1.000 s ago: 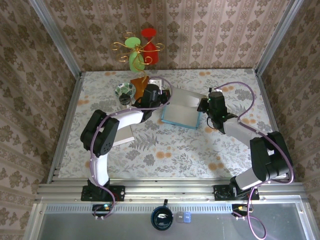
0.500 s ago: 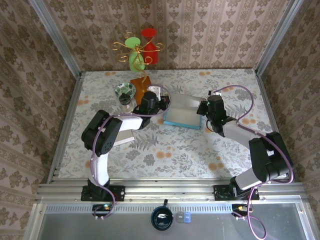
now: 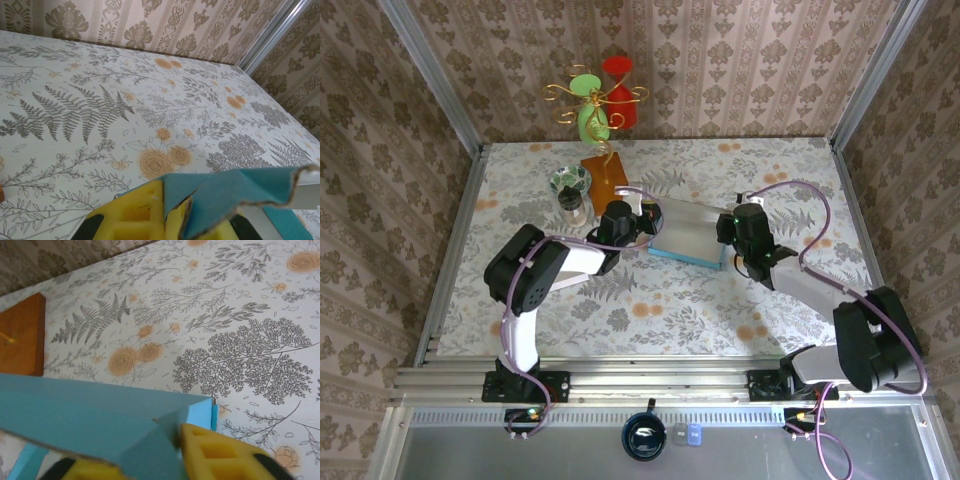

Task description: Fold the paper box

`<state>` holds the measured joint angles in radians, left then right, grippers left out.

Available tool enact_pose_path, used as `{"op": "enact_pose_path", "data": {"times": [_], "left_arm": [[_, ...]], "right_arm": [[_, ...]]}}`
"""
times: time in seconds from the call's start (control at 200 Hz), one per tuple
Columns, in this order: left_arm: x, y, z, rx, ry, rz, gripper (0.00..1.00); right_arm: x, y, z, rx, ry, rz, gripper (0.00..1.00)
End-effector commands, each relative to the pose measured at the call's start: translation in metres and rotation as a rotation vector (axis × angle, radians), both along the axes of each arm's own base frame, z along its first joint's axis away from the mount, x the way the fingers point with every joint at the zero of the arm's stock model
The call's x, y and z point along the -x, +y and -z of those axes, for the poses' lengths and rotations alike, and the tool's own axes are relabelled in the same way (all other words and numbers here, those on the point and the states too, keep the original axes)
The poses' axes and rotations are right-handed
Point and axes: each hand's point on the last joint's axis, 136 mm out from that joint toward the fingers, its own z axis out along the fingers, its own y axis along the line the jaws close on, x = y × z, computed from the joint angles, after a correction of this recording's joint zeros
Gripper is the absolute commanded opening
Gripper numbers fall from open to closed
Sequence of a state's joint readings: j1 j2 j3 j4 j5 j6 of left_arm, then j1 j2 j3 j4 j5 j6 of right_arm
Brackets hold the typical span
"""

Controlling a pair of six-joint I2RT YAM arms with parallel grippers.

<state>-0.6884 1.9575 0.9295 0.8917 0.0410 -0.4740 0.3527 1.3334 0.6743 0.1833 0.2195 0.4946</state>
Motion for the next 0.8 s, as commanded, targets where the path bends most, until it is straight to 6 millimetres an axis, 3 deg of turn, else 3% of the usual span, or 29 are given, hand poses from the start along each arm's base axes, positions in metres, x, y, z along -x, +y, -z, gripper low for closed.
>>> {"op": "enact_pose_path", "data": {"times": [0.0,0.175,0.45,0.55,0.795], "left_arm": [[0.019,-0.004,0.019,-0.063,0.045,0.035,0.00],[0.019,-0.002,0.021,-0.098,0.039,0.022,0.00],[0.019,-0.011,0.015,-0.134,0.013,0.025,0.00],[0.020,-0.011,0.016,-0.154,0.010,0.017,0.00],[0.019,-0.012,0.016,-0.175,0.004,0.012,0.00]], "right_arm": [[0.017,0.005,0.000,-0.059,0.082,-0.004,0.38],[0.036,0.012,-0.017,-0.179,0.142,0.006,0.67],[0.071,0.036,-0.027,-0.380,0.343,-0.035,0.74],[0.080,0.039,-0.043,-0.443,0.361,-0.028,0.85],[0.095,0.038,-0.066,-0.557,0.463,0.014,0.86]]}}
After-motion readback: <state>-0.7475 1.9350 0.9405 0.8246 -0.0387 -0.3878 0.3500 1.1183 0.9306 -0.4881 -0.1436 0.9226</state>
